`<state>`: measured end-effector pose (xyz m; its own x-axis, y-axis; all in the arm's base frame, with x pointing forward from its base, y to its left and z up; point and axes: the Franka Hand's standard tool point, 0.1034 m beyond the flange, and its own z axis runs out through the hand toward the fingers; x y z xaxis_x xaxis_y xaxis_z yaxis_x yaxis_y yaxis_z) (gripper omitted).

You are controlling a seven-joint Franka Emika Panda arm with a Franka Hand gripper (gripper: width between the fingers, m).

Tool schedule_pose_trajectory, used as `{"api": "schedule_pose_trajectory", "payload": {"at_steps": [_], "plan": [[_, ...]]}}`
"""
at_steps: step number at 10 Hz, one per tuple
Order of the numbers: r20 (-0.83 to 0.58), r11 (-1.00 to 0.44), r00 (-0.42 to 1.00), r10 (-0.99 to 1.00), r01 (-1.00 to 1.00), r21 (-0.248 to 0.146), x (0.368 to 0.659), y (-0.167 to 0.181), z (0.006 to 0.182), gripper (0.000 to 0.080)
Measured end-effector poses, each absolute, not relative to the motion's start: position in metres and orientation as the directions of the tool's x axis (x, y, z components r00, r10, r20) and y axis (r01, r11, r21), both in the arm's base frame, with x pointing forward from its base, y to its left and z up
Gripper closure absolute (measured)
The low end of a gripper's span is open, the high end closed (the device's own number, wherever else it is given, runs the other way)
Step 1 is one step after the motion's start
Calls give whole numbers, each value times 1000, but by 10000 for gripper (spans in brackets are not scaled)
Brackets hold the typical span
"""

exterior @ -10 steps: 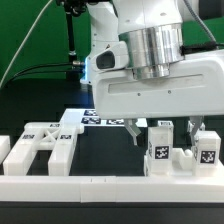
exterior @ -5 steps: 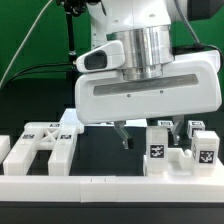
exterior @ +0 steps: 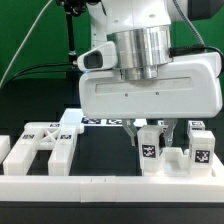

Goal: Assemble chair

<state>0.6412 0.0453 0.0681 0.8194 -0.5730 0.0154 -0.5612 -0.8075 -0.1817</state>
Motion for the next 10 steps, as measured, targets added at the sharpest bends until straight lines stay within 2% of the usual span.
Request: {"api": "schedule_pose_trajectory", "payload": {"at_steps": [1, 3, 4, 6, 7, 8, 9, 10], "plan": [[1, -717, 729, -685, -673, -182, 641, 48, 68, 515], [-54, -412, 427, -903, -894, -178, 642, 51, 68, 515], [-92, -271, 291, -952, -945, -181, 643, 52, 68, 515], [-164, 61, -35, -986, -985, -158, 644, 58, 69, 515], [-158, 27, -1, -987, -986, -163, 644, 58, 68, 515], [-148, -54, 79, -986, -985, -165, 643, 59, 69, 448], [-141, -226, 249, -958, -961, -157, 643, 60, 71, 448], [-114, -400, 423, -899, -898, -180, 646, 57, 72, 233]]}}
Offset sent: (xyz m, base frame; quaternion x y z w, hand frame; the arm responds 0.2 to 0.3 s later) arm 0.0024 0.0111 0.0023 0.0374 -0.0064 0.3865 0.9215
